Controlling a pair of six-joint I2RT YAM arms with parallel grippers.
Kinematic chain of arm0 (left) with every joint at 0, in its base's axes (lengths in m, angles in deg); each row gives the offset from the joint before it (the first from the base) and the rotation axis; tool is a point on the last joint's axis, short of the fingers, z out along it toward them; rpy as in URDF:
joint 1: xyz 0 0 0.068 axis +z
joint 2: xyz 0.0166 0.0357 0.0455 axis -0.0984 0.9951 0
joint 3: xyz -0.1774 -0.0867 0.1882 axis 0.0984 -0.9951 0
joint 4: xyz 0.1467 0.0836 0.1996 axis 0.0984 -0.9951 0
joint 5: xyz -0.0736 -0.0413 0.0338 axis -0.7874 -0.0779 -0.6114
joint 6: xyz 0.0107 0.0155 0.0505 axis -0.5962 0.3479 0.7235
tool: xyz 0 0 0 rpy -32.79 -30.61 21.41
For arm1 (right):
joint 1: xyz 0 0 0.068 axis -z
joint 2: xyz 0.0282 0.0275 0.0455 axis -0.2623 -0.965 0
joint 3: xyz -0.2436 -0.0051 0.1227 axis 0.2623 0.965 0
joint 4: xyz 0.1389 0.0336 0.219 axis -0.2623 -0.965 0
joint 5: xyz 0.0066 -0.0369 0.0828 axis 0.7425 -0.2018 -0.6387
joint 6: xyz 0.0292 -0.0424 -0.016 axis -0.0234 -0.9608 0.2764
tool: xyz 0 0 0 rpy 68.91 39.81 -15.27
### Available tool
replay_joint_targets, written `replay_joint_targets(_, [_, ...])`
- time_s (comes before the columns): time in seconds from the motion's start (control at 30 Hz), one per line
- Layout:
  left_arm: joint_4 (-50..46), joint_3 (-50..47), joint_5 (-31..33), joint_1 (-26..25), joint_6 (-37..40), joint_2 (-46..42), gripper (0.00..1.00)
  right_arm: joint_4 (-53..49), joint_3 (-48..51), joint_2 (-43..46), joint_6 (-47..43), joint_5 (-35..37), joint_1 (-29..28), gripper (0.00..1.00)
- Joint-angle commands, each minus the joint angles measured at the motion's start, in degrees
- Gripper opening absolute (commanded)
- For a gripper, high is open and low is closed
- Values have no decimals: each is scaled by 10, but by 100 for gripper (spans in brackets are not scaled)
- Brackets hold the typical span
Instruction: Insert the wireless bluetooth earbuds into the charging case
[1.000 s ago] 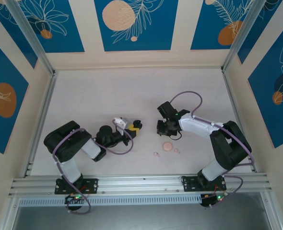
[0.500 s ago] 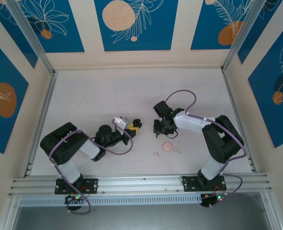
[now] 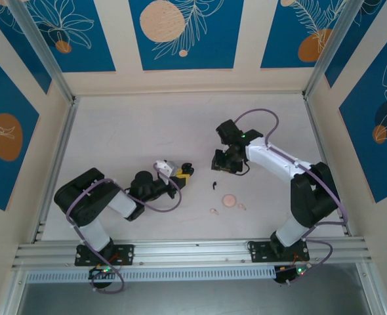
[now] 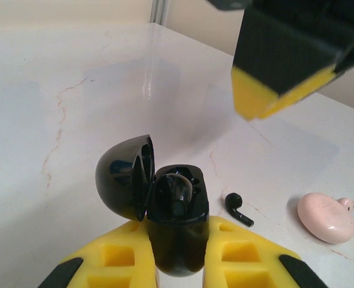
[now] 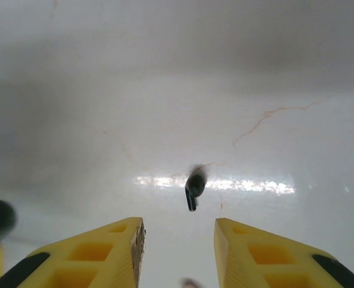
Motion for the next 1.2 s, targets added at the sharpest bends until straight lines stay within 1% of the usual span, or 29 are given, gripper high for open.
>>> replay_joint_targets(0.0, [1, -6, -3, -5, 12, -14, 8, -88, -30, -13, 1, -55, 7, 36])
replay_joint_targets(0.27, [-9, -11, 0, -5, 17, -26, 8, -120, -85, -109, -33, -86, 6, 36])
replay_joint_targets(0.5, [-36, -14, 7, -5, 28, -46, 8, -129, -111, -171, -54, -91, -3, 36])
replay_joint_targets(0.63, [-45, -14, 9, -6, 32, -53, 8, -127, -117, -194, -60, -98, -7, 36])
replay_joint_targets(1.03, [-53, -13, 9, -6, 35, -54, 8, -124, -116, -236, -68, -87, -14, 34])
replay_joint_targets(1.17, [-53, -12, 10, -6, 35, -53, 8, -119, -114, -246, -69, -88, -15, 32])
